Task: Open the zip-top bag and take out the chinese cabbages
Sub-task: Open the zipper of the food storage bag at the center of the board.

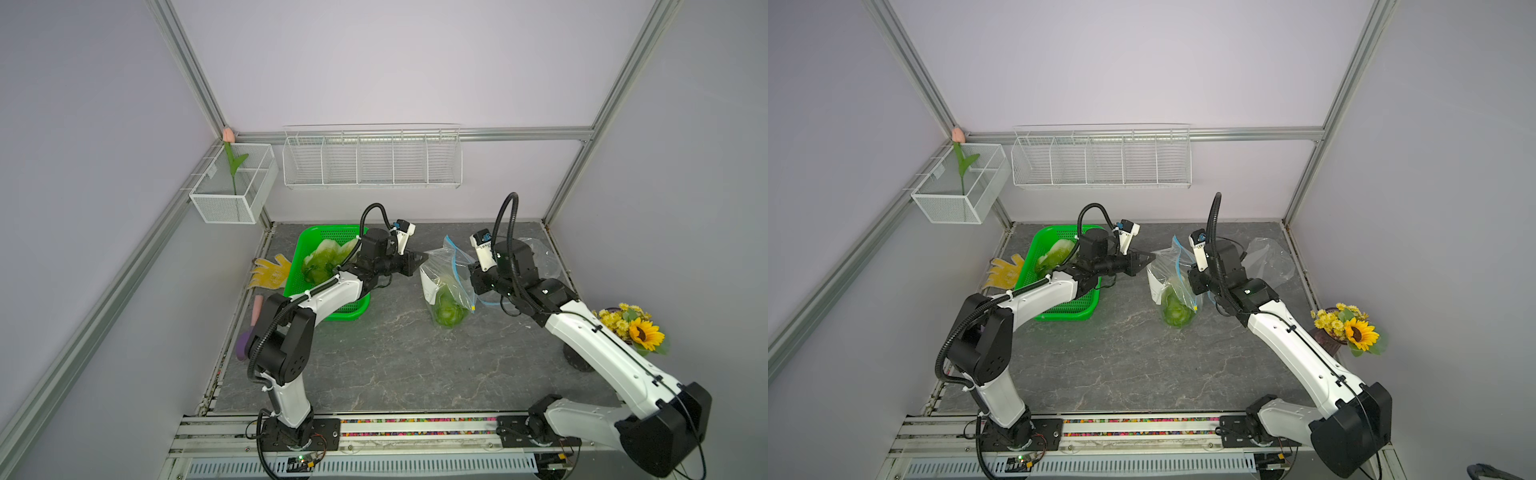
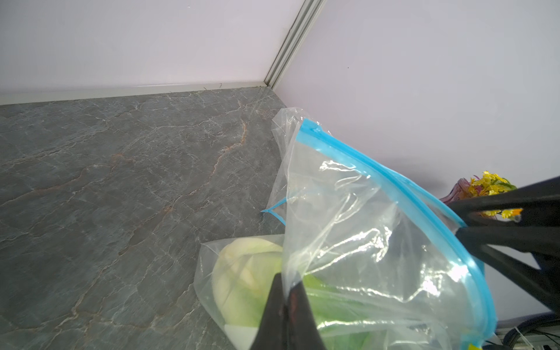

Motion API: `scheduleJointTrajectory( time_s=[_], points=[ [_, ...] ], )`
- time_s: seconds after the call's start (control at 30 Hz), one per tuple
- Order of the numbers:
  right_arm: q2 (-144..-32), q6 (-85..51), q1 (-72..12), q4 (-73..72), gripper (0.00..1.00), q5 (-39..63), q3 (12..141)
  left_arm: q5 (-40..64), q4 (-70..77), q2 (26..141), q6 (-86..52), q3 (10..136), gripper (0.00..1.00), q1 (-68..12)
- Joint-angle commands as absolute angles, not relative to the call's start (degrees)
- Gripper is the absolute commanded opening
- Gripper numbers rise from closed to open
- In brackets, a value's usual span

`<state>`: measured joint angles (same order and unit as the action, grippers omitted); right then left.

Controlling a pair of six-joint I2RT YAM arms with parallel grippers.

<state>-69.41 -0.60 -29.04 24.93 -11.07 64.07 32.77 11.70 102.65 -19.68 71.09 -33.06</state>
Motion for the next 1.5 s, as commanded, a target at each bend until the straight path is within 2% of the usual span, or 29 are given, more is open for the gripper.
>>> scheduleJointTrajectory(
  time_s=[0.0, 0.03, 0.13, 0.23, 0.33, 0.43, 0.63, 0.8, 1.1, 1.27, 1.37, 1.47],
  points=[
    [-67.5, -2.8, -29.1, 23.0, 0.11, -10.0, 63.3, 30.3, 11.3, 101.2, -21.4, 72.1, 0.01, -33.2],
    [-67.3, -3.8, -29.1, 22.3, 0.1, -9.5, 62.8, 29.9, 11.1, 101.2, -21.7, 72.3, 0.05, -33.2],
    [-66.5, -6.3, -28.8, 19.8, 0.07, -8.2, 61.7, 28.6, 10.7, 100.1, -23.0, 72.2, 0.28, -33.2],
    [-66.1, -8.5, -28.3, 17.8, 0.07, -6.9, 60.9, 24.9, 9.0, 97.0, -24.0, 71.7, 0.72, -33.2],
    [-65.3, -10.5, -27.8, 14.9, 0.07, -5.7, 59.4, 16.3, 4.4, 92.6, -27.0, 71.7, 0.99, -33.9],
    [-64.9, -12.0, -27.2, 12.2, 0.07, -3.9, 58.2, 9.3, -3.7, 91.1, -36.0, 75.3, 1.0, -35.0],
    [-65.2, -14.5, -26.6, 9.5, 0.07, -1.3, 57.3, -0.1, -17.3, 93.9, -42.0, 85.3, 0.96, -42.3],
    [-65.3, -15.2, -26.5, 9.0, 0.07, -0.1, 57.2, 0.3, -31.1, 101.4, -48.5, 97.9, 0.77, -45.1],
    [-65.5, -15.3, -26.5, 8.6, 0.07, 1.1, 56.7, 3.8, -35.2, 109.2, -49.4, 107.1, 0.69, -47.7],
    [-66.2, -14.5, -26.5, 9.4, 0.07, 2.6, 57.0, 5.1, -37.7, 112.0, -48.9, 110.4, 0.69, -47.9],
    [-65.9, -14.0, -26.5, 9.9, 0.07, 1.2, 57.0, 5.3, -40.5, 113.4, -48.5, 112.2, 0.64, -48.0],
    [-65.9, -13.2, -26.5, 10.9, 0.07, -0.5, 57.3, 6.4, -41.1, 113.4, -48.0, 113.0, 0.67, -48.1]
  ],
)
